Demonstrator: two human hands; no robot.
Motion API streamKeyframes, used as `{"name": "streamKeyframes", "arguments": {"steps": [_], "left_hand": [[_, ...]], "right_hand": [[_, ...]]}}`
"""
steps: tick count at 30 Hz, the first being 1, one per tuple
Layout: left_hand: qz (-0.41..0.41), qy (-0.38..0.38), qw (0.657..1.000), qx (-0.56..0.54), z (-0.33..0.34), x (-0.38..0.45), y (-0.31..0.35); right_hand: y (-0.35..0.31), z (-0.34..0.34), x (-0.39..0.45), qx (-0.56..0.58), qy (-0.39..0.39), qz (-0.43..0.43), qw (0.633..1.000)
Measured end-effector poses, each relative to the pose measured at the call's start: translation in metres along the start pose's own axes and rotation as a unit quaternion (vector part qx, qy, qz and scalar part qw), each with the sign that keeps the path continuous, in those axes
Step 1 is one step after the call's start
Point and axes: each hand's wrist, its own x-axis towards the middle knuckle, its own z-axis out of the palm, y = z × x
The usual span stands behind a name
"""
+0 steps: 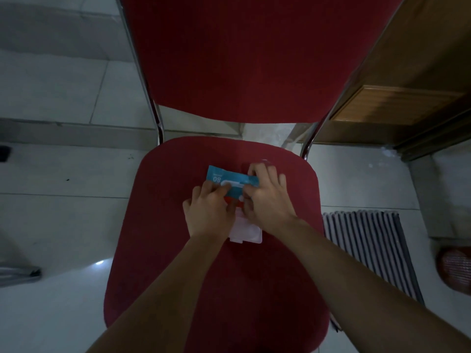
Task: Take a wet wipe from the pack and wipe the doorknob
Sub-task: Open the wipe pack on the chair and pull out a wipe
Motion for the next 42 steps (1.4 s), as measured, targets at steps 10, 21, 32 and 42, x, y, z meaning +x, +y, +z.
{"name": "streamKeyframes", "arguments": {"steps": [10,21,32,42], "left_hand": [[0.019,0.005,1.000,-0.017,0.001,0.000,-0.009],[-0.005,0.006,1.000,-0.024,0.004,-0.005,-0.005],[0.130,0.007,0.991,-0.039,0.011,0.001,-0.007],[0.101,0.001,0.991,-0.083,0.013,0.005,-0.008]], "right_hand": [[0.007,0.010,-0.009,-0.051,-0.017,-0.016,0.998],[0.009,-0.001,-0.007,-0.006,-0.086,-0.012,0.996],[0.015,-0.012,0.002,0.091,-0.138,0.060,0.984],[-0.002,-0.024,0.011,-0.011,-0.168,0.006,0.986]]}}
